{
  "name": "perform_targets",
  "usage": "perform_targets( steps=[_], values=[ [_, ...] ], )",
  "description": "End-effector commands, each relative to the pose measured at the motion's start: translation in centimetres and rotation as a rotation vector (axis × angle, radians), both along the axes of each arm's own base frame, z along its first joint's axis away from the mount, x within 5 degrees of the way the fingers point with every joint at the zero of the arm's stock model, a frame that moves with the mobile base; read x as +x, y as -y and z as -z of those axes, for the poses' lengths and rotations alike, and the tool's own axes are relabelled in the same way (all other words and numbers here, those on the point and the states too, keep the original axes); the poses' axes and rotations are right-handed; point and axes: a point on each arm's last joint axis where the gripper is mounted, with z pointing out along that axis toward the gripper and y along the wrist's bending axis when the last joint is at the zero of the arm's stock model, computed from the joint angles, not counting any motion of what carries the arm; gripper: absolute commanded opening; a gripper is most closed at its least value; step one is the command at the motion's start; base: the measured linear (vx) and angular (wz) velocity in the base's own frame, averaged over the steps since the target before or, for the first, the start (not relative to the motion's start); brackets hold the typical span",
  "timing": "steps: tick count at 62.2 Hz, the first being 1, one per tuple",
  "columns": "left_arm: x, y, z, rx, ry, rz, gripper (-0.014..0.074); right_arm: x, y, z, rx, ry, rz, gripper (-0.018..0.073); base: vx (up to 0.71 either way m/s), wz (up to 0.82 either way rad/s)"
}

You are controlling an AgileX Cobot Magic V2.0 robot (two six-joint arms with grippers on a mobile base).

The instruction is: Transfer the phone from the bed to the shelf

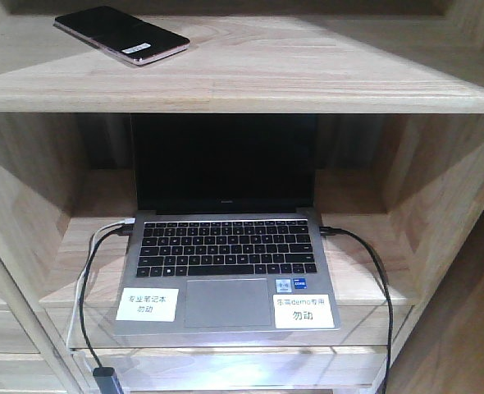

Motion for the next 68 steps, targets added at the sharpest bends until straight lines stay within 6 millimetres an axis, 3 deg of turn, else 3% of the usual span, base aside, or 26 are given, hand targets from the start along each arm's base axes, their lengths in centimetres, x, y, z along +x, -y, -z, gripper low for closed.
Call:
perform_targets(
  steps=[1, 68],
  values=[
    [-0.2, 0.01, -1.53, -0.016, 0.103, 0.002, 0.0001, -0.06, 0.09, -0.43, -0.027, 0.081, 0.012, -0.0005, 0.0, 0.0],
    [-0.2, 0.01, -1.53, -0.016, 0.103, 0.002, 0.0001, -0.06, 0.09, -0.43, -0.026, 0.081, 0.012, -0.0005, 0.0, 0.0]
  ],
)
